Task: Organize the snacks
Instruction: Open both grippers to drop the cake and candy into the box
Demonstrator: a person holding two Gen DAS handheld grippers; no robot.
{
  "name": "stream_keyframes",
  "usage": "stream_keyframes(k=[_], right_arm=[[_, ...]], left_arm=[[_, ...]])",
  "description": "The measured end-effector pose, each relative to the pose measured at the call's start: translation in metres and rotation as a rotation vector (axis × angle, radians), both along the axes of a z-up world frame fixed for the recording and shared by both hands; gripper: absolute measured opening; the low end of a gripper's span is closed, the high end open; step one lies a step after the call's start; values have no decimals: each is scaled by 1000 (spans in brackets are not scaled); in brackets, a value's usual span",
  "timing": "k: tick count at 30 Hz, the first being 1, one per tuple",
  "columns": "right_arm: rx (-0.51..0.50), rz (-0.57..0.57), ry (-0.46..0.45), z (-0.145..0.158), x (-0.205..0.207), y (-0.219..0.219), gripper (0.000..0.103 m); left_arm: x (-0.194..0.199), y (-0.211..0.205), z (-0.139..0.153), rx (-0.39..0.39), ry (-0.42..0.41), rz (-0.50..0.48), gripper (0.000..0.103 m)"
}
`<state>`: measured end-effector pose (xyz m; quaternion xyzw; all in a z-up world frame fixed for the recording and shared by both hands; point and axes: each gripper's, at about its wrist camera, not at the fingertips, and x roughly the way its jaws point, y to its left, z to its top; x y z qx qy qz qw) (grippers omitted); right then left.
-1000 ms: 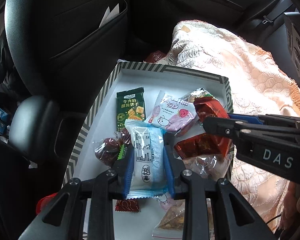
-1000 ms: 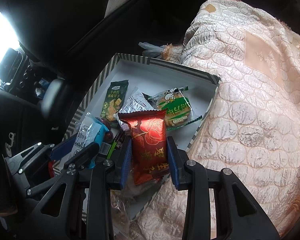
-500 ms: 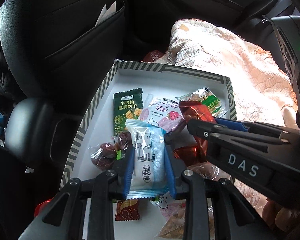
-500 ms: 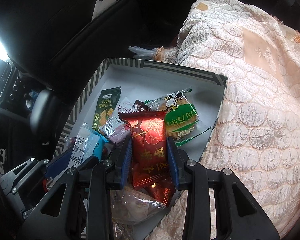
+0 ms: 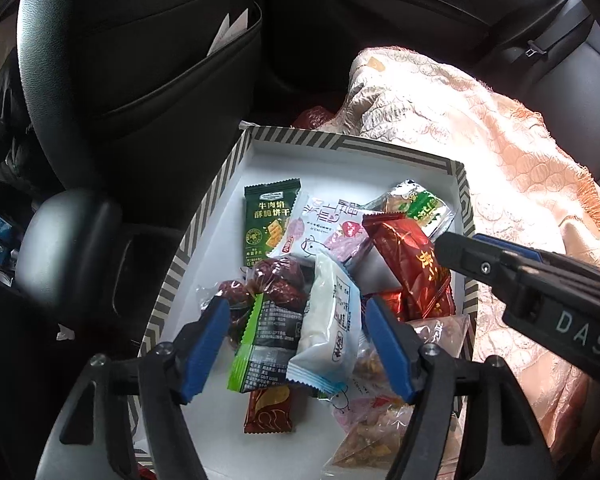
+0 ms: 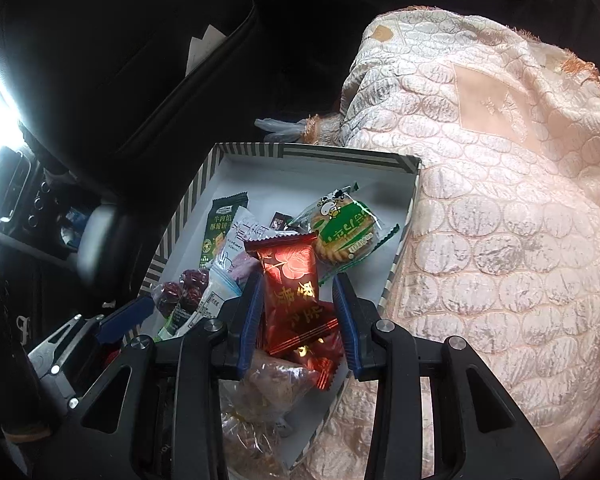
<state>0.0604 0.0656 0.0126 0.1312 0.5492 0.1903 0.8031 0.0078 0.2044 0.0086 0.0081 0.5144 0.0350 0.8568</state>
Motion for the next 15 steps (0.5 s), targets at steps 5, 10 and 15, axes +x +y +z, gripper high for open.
stream_keyframes(k=[5,10,15], right_arm=[[-43,13,-38,7,-18,-9,35],[-59,-12,-67,13,-40,-20,35],[-85,-45,-93,12,-61,-23,35]], left_arm=[[-5,1,3,3,-9,21,82],[-14,1,7,2,-26,35,90],[-26,5,9,3,-39,59,93]])
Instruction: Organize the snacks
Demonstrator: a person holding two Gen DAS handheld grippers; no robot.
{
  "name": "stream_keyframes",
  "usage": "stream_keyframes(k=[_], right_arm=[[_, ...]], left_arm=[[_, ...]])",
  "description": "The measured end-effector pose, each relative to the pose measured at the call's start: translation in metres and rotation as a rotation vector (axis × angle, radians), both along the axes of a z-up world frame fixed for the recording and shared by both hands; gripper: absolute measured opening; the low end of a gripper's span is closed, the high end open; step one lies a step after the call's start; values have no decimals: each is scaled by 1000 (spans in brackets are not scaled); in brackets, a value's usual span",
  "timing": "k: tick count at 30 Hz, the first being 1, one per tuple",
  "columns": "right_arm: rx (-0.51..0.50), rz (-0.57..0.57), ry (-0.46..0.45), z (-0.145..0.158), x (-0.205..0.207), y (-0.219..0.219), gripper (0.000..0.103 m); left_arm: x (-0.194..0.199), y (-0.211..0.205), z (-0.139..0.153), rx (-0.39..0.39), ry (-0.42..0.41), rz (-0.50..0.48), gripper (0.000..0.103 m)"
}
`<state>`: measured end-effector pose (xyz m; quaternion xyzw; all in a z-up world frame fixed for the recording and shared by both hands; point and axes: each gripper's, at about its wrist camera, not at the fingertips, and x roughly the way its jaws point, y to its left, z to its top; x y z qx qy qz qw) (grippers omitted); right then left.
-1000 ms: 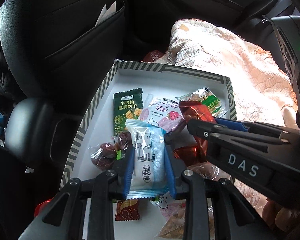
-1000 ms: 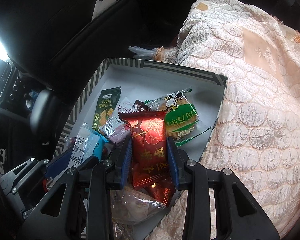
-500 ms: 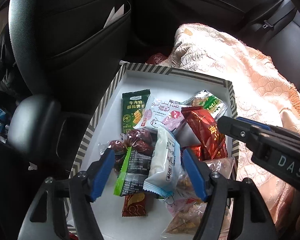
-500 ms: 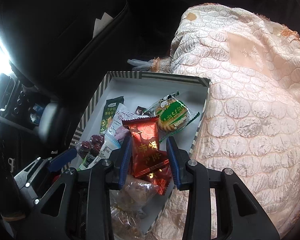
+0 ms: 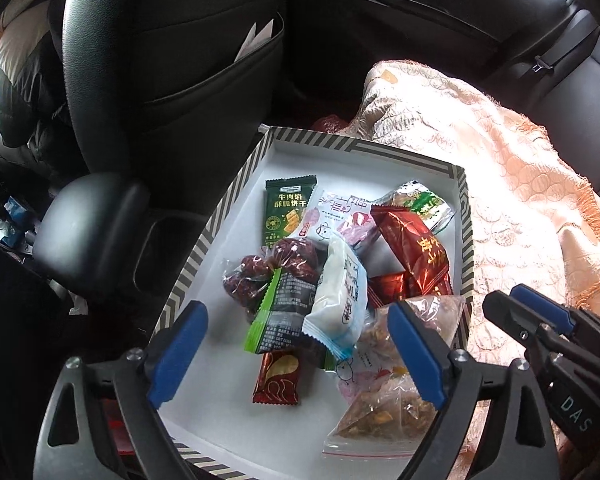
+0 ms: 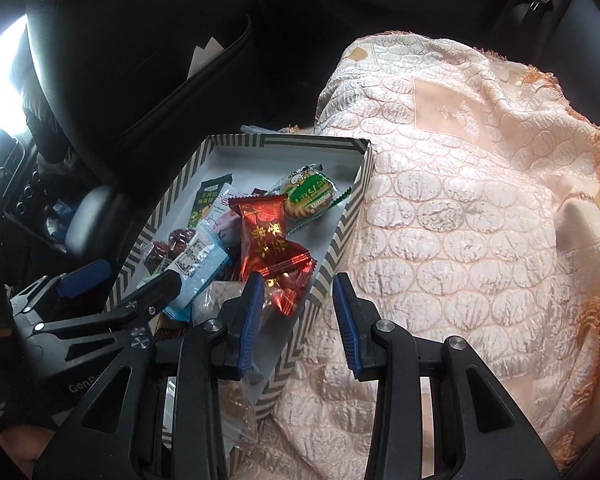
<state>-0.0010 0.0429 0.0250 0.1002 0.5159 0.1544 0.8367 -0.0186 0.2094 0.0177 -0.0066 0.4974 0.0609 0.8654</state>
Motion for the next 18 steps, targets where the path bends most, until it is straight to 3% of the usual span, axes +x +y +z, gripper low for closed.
stream_keyframes(k=[18], right_arm=[[-59,17,44,-17,-30,11,35]], left_arm=[[-25,-7,-1,-6,-25,-10,93]])
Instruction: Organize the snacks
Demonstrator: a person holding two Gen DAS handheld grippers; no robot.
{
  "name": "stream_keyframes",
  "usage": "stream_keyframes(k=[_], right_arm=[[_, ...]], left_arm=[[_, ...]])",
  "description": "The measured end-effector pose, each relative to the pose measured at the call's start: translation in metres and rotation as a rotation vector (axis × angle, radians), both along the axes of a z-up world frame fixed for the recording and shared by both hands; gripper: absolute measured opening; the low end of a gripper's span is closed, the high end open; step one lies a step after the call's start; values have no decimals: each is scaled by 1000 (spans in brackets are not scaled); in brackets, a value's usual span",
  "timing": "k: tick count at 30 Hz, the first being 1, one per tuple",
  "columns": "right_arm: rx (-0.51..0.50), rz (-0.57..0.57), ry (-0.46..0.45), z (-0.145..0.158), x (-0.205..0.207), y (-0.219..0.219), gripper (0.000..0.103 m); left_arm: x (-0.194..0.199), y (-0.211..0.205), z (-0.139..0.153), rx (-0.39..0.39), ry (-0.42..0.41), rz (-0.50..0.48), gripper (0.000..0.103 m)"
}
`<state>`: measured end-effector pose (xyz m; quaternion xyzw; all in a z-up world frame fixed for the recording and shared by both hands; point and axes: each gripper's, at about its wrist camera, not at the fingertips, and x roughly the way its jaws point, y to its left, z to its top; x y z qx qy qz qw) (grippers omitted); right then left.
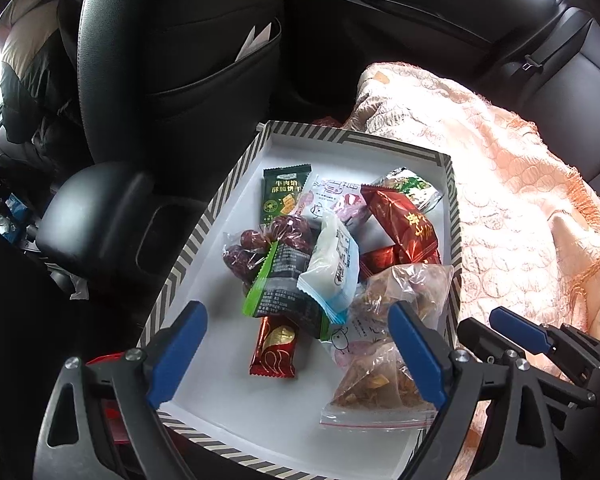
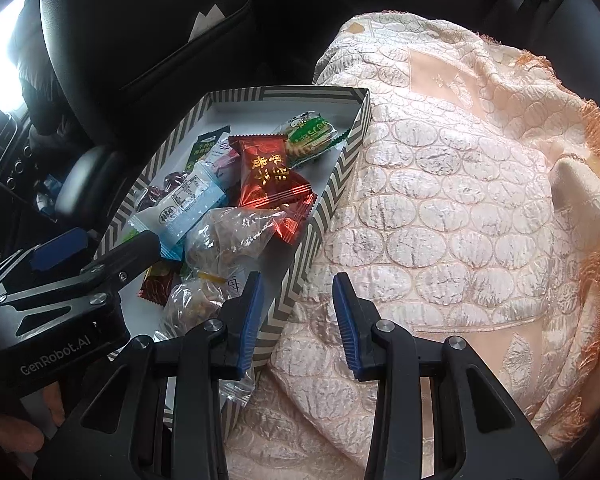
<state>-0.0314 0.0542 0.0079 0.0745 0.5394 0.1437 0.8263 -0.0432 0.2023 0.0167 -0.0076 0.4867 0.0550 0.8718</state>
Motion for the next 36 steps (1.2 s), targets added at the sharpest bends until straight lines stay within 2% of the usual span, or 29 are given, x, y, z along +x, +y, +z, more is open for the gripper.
stream_keyframes(k=[13,24,27,31,36], right_arm=[[-15,20,25,-8,0,6,35],[-26,29,30,-8,6,13,35],[-26,23,27,-7,10,15,35],[-31,19,32,-7,14,18,35],[-39,18,36,-8,16,22,35]], left_arm=[[2,-5,-3,-24,1,-40,93],[12,-3,0,-76,14,-133,93],[14,-3,2,-58,10,-153,93],[19,-3,2,-84,22,-203,93],[22,-2,2,-71,28,-241,93]])
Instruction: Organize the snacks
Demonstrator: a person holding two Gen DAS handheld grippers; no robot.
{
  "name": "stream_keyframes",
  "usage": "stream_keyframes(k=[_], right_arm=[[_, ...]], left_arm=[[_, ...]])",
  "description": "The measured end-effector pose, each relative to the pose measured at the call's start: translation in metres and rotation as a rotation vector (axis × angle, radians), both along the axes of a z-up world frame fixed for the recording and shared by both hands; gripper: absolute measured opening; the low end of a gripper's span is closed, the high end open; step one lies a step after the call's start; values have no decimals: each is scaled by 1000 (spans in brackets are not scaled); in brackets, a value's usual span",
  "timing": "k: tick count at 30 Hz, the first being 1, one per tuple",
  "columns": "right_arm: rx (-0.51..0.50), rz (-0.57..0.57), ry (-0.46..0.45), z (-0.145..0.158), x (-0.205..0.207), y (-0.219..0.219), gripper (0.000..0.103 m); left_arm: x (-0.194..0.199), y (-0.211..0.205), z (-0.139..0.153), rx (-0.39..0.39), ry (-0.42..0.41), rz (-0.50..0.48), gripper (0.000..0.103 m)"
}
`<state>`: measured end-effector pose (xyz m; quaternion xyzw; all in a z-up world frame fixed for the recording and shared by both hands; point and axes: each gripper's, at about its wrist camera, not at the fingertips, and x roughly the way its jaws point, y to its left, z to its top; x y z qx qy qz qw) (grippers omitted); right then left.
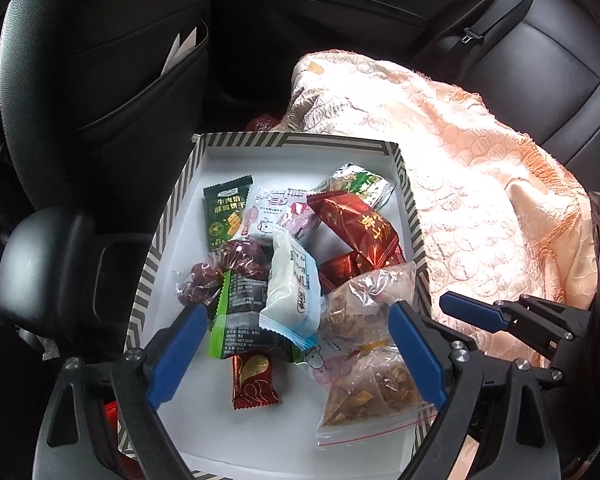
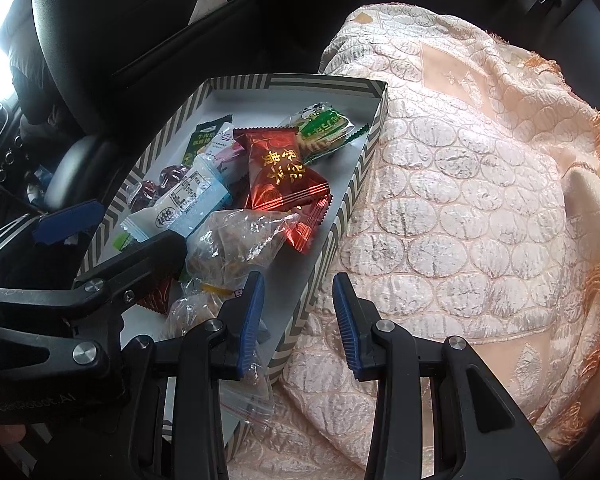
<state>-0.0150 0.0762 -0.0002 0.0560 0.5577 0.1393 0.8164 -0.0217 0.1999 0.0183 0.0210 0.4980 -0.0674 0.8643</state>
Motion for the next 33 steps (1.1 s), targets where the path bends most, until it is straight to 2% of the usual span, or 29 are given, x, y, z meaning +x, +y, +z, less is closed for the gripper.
stream_keyframes(k=[4,8,19,28,33], right_arm=[[4,-5,3,-1,1,3,35],[0,-2,2,-1,1,5,35],[6,0,5,-2,0,6,35],[12,3,16,-5,1,8,35],[12,5,19,-6,0,8,35]], left_arm=[[0,3,0,-11,5,-7,94],[0,6,0,-3,0,-4,101],[-2,11,0,-26,1,7,101],[-5,8,1,-15,-31,-1,101],[-4,9,0,19,-30,13,101]])
